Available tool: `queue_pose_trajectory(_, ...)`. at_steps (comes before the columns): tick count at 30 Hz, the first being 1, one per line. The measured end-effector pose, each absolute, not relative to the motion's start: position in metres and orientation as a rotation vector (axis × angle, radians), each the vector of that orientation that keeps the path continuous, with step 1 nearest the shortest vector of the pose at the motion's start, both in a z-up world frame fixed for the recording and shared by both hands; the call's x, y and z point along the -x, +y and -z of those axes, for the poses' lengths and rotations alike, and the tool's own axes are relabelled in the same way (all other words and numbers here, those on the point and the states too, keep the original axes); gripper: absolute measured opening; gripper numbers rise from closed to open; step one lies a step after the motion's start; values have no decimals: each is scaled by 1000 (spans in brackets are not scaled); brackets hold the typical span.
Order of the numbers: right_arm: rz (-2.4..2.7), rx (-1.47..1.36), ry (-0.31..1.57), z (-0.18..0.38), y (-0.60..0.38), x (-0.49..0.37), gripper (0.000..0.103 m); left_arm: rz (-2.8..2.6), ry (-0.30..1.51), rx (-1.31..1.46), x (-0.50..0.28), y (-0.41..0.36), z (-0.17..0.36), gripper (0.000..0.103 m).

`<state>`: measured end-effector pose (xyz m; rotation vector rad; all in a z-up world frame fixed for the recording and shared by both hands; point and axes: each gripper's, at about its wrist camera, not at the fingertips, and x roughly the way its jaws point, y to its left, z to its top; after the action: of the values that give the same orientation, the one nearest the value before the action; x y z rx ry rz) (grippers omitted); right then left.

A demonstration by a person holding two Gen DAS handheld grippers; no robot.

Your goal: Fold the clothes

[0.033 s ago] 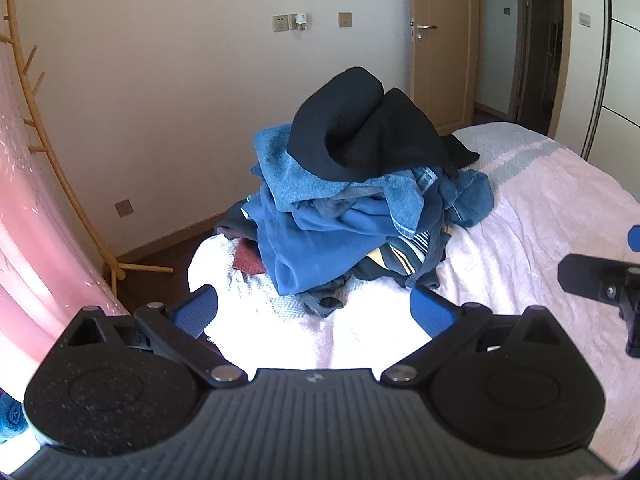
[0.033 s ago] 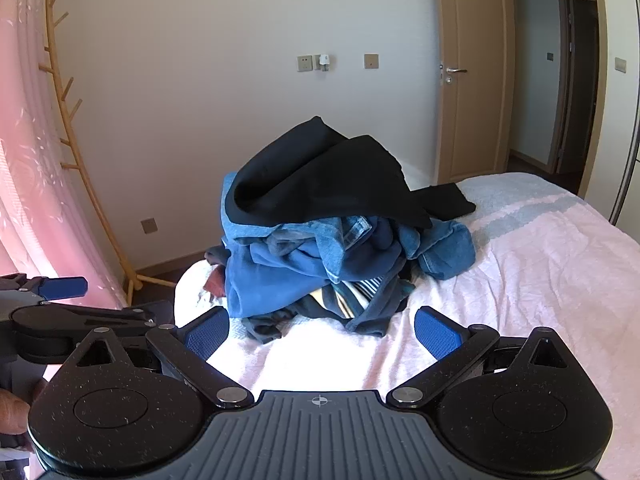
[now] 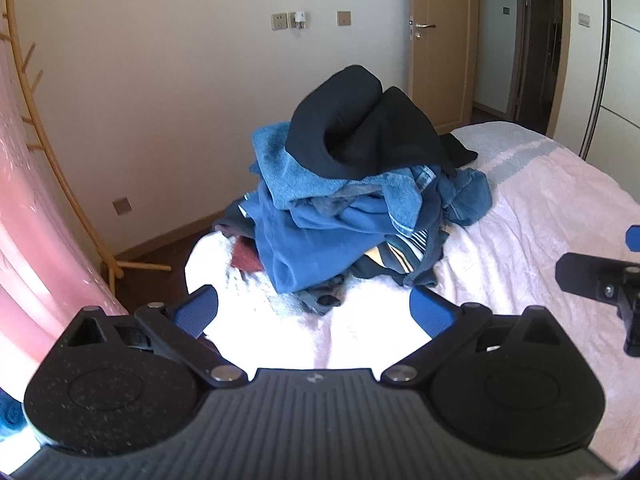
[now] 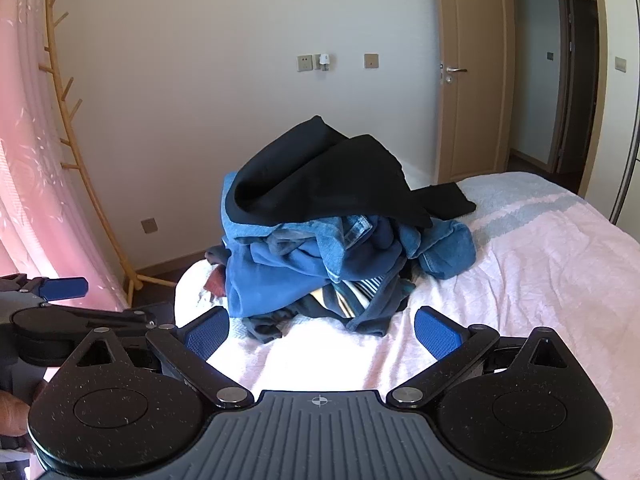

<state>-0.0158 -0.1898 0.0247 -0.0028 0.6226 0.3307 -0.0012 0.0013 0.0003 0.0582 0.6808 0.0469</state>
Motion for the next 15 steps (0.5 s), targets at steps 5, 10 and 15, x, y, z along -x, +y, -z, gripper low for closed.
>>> queue_pose_trajectory(5, -336, -6, 620, -26, -189, 15, 101, -26, 721, 28, -4, 10, -1, 100)
queue_pose_trajectory(10, -340, -9, 621, -22, -188, 17, 101, -23, 707, 20, 5, 10, 7, 100)
queue_pose_trajectory(15, -340, -4, 629, -18, -184, 14, 101, -20, 722, 16, -1, 14, 8, 100)
